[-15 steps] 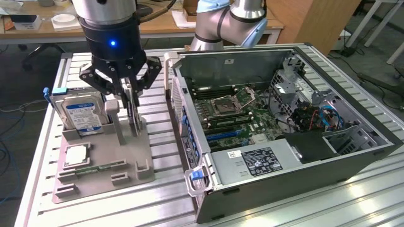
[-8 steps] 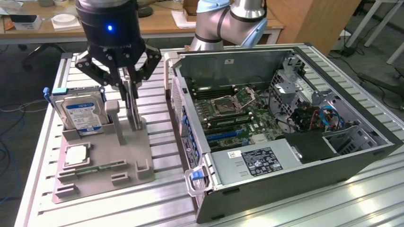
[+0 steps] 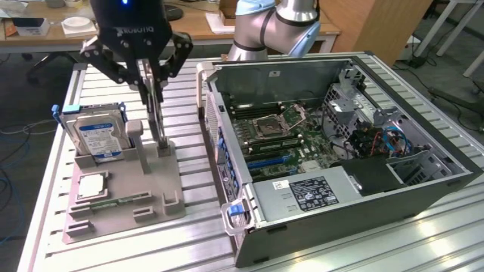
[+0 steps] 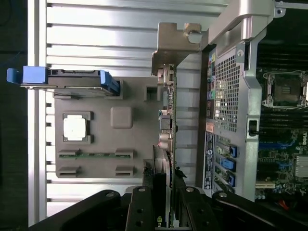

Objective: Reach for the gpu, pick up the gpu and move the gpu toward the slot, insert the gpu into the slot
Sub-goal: 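Pick up the gpu and move the gpu toward the slot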

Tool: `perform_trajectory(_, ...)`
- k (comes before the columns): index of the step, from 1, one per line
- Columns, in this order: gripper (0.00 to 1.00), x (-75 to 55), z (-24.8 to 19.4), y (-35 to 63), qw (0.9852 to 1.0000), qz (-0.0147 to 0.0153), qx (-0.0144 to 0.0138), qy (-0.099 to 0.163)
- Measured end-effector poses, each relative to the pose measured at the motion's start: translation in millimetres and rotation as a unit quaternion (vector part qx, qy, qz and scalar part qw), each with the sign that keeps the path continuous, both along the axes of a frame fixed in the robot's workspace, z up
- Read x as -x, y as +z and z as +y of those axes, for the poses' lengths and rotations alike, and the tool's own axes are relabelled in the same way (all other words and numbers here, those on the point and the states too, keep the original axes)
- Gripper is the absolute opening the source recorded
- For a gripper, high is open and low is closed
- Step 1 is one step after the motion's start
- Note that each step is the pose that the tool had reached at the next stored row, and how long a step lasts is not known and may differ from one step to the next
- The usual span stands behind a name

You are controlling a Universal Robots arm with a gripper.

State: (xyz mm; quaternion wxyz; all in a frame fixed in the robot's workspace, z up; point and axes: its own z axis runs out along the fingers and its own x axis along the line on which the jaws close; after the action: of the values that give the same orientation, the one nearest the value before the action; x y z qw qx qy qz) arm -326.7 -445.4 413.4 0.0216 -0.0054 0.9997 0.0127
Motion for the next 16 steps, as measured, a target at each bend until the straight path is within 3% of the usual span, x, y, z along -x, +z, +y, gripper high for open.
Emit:
perform_trajectory(11,0.26,0.0,0.0,39.8,1.0,-0.0001,0.0,0.0)
perform_trajectory(16,0.26,-0.1,0.0,41.6,1.0,0.0,0.0,0.0)
